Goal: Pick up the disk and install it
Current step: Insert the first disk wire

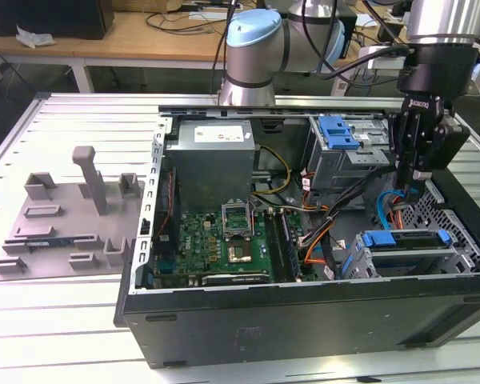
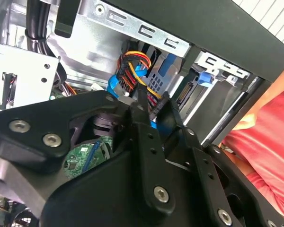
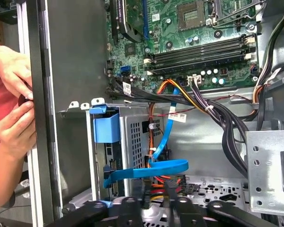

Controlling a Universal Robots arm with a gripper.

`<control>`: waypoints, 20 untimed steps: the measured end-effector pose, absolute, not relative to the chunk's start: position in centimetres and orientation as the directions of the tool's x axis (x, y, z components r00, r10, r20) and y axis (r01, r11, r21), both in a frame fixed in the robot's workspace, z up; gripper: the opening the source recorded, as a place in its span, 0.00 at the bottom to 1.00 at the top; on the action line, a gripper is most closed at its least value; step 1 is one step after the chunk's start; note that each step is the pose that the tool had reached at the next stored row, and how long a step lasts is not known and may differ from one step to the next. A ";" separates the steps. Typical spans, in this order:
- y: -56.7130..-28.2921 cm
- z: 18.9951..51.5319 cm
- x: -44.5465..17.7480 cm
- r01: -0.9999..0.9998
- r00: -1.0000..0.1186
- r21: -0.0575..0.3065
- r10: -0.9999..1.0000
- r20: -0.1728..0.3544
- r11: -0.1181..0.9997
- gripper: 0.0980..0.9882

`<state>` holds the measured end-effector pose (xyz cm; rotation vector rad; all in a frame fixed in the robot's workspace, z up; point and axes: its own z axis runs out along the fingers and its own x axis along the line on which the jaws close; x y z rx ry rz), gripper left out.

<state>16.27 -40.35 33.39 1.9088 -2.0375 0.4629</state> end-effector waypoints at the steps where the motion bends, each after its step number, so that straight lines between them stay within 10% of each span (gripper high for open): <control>1: -40.4 33.4 16.3 -0.998 -0.064 -0.023 -0.898 0.436 0.060 0.19; 20: -43.2 34.3 16.7 -0.998 -0.064 -0.019 -0.927 0.368 0.061 0.08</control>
